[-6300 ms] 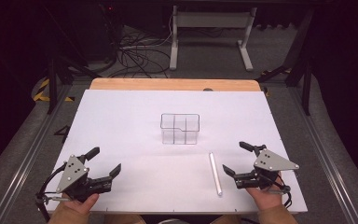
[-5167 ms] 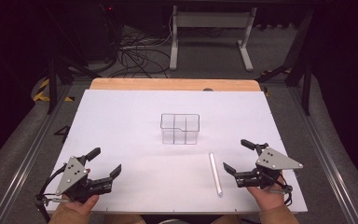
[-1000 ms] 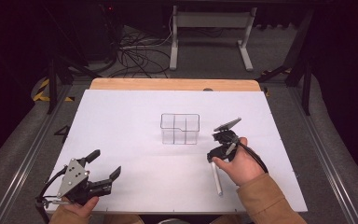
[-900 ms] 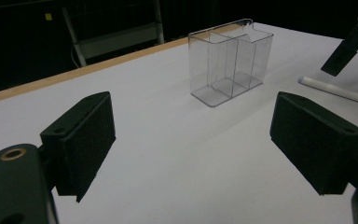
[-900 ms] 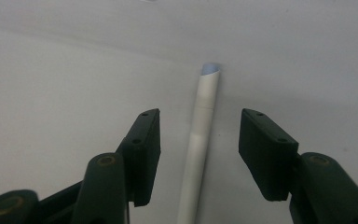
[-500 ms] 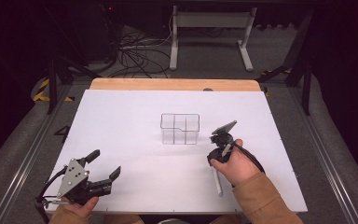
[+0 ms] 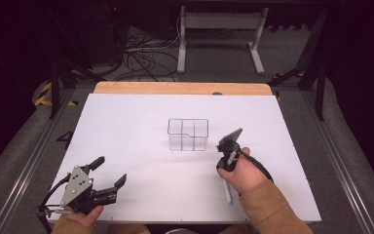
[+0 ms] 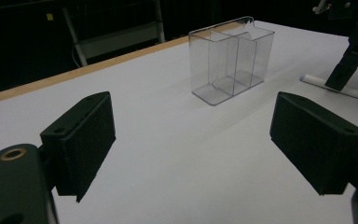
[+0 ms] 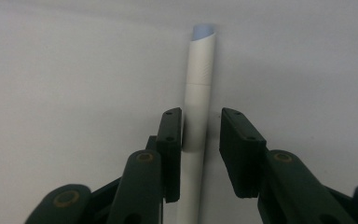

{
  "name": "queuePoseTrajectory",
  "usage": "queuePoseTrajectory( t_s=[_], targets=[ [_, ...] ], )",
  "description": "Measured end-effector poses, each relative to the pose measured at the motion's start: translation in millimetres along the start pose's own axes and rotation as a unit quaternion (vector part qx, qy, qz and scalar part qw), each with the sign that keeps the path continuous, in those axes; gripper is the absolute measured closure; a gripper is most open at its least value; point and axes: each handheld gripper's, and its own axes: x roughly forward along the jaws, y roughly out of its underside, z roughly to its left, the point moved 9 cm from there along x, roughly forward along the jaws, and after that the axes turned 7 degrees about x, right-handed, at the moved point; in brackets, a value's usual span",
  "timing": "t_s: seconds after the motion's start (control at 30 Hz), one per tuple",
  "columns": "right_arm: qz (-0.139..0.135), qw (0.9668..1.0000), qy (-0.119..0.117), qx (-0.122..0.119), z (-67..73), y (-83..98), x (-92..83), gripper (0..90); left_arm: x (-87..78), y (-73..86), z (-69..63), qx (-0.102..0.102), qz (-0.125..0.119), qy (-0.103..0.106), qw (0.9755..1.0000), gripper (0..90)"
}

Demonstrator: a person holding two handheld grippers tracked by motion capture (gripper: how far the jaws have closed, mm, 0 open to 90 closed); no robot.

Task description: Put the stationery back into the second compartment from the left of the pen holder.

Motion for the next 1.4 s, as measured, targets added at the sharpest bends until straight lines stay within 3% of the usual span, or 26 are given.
queuePoseTrajectory(
  t_s=[0.37,0.83,1.0,1.1,1.4],
  targets=[
    [0.002,0.9998,0.018,0.012,0.8,0.7,5.1,78.0,0.2,0.4,-0.3,0.0,0.001,0.0,1.0,14.9],
    [-0.001,0.9997,0.021,0.013,0.8,0.7,5.0,78.5,0.2,0.3,-0.5,0.001,0.001,0.0,1.0,14.9],
    [-0.021,0.9997,-0.004,0.009,2.2,-0.9,-4.1,78.6,0.2,0.4,0.2,0.001,0.001,-0.001,1.0,14.9],
    [-0.04,0.9991,-0.012,0.007,3.2,-1.9,-12.5,78.6,0.5,0.3,-0.5,0.0,0.001,0.0,1.0,14.9],
    [-0.062,0.9978,-0.023,-0.004,1.9,-2.0,-24.9,78.6,1.1,0.4,-1.2,-0.004,0.001,0.0,1.0,14.9]
  ],
)
